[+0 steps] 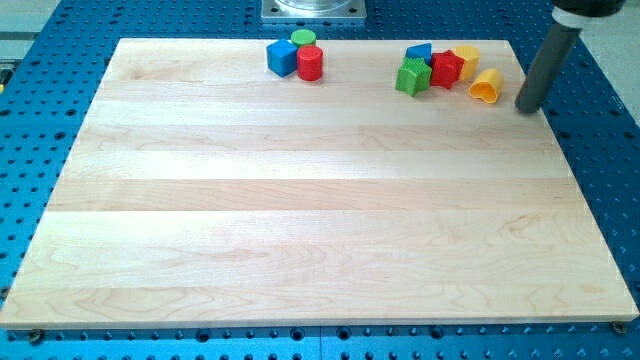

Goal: Push the green star below to the red star

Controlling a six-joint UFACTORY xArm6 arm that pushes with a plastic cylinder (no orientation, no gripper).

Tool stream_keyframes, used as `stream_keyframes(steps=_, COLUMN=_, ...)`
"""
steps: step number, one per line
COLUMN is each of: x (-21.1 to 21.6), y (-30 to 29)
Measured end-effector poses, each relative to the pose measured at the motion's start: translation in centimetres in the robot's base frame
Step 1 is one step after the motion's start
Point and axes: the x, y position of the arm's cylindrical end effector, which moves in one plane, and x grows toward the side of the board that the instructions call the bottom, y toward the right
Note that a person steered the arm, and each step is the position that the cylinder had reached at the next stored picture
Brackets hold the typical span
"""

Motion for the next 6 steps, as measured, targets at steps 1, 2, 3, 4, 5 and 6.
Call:
stream_keyframes(steps=1, x=0.0, y=-3.5)
stream_keyframes(steps=2, x=-3.1, y=-0.9)
stream_keyframes(steps=3, x=-5.2, y=-2.8)
stream_keyframes(steps=4, x=-4.0, y=-7.5)
stream_keyframes(steps=5, x=-5.0, y=-4.1)
stream_keyframes(steps=6, x=-6.0, y=-0.3)
